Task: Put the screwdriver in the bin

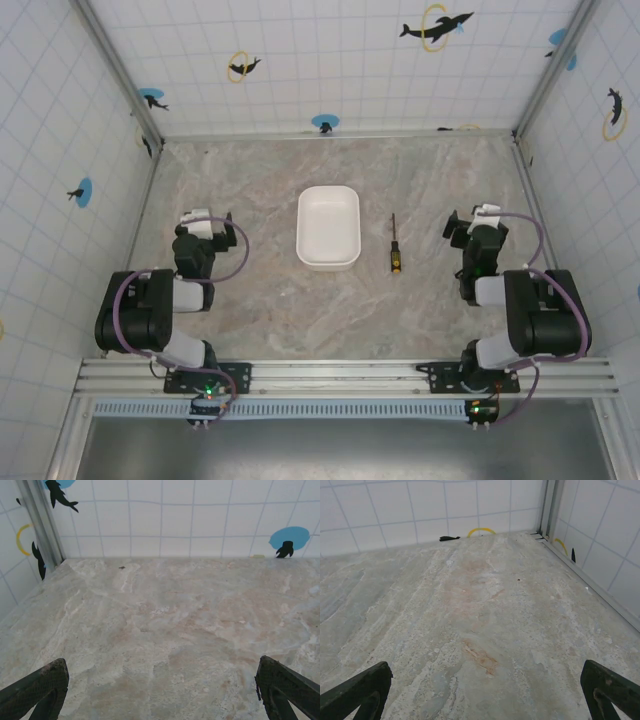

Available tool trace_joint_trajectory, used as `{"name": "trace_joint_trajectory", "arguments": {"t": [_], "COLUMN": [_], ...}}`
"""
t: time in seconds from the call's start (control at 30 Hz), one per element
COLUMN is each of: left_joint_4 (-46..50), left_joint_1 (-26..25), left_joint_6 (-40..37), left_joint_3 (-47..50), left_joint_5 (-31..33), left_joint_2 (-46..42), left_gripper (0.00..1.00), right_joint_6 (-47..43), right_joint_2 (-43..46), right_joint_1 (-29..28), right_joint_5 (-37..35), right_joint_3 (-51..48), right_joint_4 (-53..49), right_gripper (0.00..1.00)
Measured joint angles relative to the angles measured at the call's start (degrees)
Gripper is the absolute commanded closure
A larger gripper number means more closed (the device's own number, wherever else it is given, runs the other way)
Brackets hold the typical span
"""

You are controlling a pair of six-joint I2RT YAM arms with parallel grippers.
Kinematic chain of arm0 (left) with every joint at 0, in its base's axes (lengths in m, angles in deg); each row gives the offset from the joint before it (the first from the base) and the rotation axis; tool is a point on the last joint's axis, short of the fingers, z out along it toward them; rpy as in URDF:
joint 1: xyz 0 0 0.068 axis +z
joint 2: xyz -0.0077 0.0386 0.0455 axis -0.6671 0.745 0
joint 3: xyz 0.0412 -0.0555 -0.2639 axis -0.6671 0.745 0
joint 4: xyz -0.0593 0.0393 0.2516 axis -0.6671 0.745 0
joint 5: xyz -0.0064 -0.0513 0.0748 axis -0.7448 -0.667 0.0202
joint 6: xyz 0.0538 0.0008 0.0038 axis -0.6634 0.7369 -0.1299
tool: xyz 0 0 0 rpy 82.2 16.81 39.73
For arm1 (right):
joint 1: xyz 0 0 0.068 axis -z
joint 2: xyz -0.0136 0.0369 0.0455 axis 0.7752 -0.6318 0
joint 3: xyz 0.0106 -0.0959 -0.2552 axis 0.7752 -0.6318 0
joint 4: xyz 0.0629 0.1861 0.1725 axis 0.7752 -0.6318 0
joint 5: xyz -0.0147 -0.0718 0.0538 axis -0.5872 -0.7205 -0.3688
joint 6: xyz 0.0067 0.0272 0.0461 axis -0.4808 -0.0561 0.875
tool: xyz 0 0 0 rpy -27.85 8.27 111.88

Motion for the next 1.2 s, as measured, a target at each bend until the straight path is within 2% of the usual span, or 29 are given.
{"name": "trace_joint_trajectory", "arguments": {"t": [0.43, 0.67, 0.77, 0.93, 1.07, 1.2], "left_joint_4": [0.00, 0.04, 3.69, 18.60, 29.57, 35.74], "left_joint_1": [0.00, 0.00, 0.00, 0.00, -0.02, -0.46], "left_joint_6": [0.00, -0.02, -0.72, 0.39, 4.70, 9.27], "left_joint_3": [0.00, 0.00, -0.57, -6.40, -13.31, -14.03], "left_joint_5": [0.00, -0.04, -0.48, -3.32, -10.88, -18.67], "left_joint_2": [0.00, -0.02, -1.86, -11.93, -17.16, -18.43], "left_gripper": [0.02, 0.02, 0.02, 0.02, 0.02, 0.02], "right_joint_6": [0.15, 0.26, 0.61, 3.48, 6.69, 9.05], "right_joint_2": [0.22, 7.26, 12.57, 19.26, 19.37, 16.09], "right_joint_1": [0.00, -0.39, -1.53, -3.76, -7.48, -12.31], "right_joint_5": [-0.31, -1.90, -2.03, 1.68, 6.40, 11.10], "right_joint_3": [0.04, 2.32, 5.11, 14.45, 24.17, 30.21], "right_joint_4": [-0.46, -8.76, -16.09, -33.38, -49.99, -63.23], "right_gripper": [0.00, 0.02, 0.03, 0.03, 0.03, 0.03]}}
